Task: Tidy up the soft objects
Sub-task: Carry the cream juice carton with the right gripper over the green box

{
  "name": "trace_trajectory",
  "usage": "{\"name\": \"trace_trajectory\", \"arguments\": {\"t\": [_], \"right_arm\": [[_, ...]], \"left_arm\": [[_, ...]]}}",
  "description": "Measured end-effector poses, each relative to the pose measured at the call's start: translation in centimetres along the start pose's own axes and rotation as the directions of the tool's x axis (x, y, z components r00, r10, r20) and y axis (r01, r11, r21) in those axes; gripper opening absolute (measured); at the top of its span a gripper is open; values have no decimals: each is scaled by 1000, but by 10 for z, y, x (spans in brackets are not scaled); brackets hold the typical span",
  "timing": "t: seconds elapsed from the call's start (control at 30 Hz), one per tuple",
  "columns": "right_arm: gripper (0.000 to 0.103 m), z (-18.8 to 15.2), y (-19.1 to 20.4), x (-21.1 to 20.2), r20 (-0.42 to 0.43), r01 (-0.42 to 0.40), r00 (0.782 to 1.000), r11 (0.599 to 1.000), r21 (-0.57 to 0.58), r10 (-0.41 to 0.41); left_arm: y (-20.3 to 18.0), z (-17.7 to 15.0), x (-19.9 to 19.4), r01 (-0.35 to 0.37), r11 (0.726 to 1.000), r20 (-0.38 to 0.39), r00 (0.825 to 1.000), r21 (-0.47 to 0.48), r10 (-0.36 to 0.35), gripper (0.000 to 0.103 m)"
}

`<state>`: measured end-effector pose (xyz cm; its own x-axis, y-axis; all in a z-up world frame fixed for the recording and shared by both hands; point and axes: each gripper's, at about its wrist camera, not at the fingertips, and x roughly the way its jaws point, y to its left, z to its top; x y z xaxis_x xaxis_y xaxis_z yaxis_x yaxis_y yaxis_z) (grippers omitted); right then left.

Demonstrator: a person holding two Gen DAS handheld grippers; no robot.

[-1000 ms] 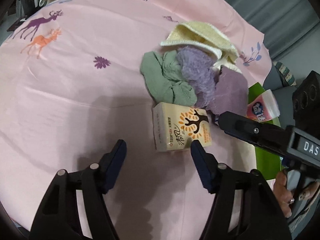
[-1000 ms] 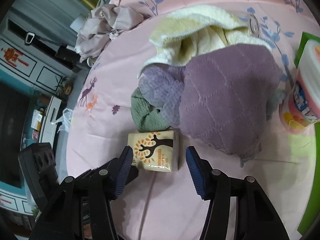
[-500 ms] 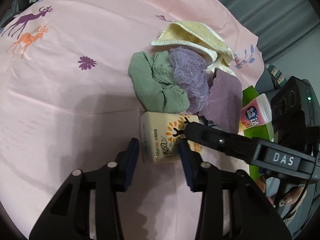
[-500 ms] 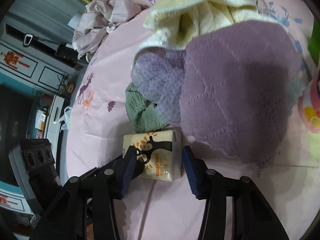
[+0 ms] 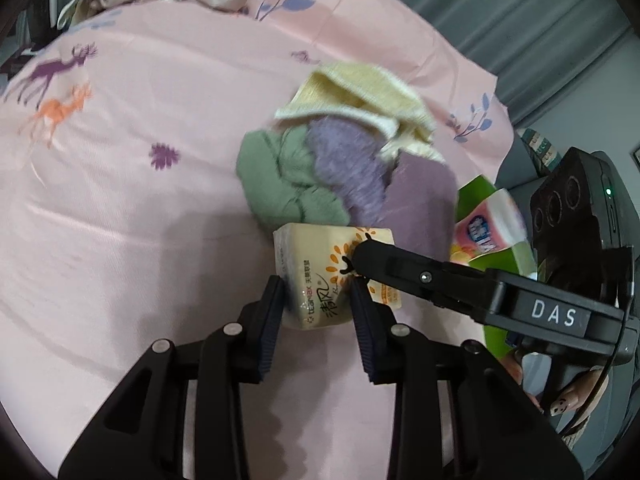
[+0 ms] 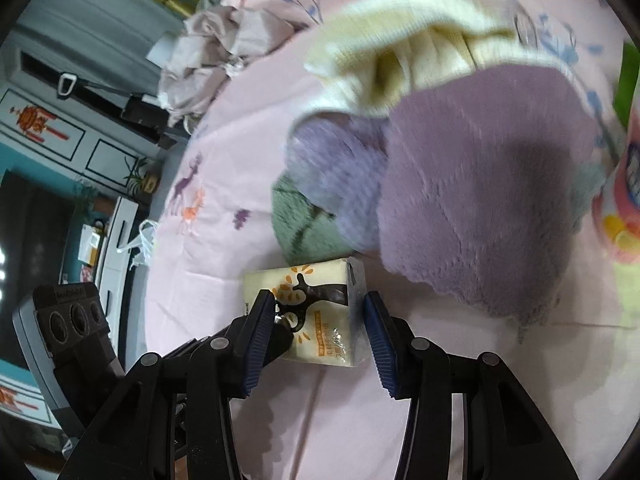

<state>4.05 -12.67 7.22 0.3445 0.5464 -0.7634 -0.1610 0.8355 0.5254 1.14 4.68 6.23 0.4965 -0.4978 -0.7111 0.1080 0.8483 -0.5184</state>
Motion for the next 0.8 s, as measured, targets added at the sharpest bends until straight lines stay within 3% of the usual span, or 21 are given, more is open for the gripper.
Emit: {"name": "trace_trajectory", "arguments": {"t": [0.47, 0.8], "right_arm": [[49, 6, 19, -53, 160, -2, 987, 999, -47, 9], [49, 5, 13, -108, 293, 57, 955, 996, -61, -37]], "left_arm": [[-42, 12, -32, 20, 996, 104, 994, 82, -29, 30], [-91, 19, -41, 68, 982, 140, 986, 176, -93, 30]]}}
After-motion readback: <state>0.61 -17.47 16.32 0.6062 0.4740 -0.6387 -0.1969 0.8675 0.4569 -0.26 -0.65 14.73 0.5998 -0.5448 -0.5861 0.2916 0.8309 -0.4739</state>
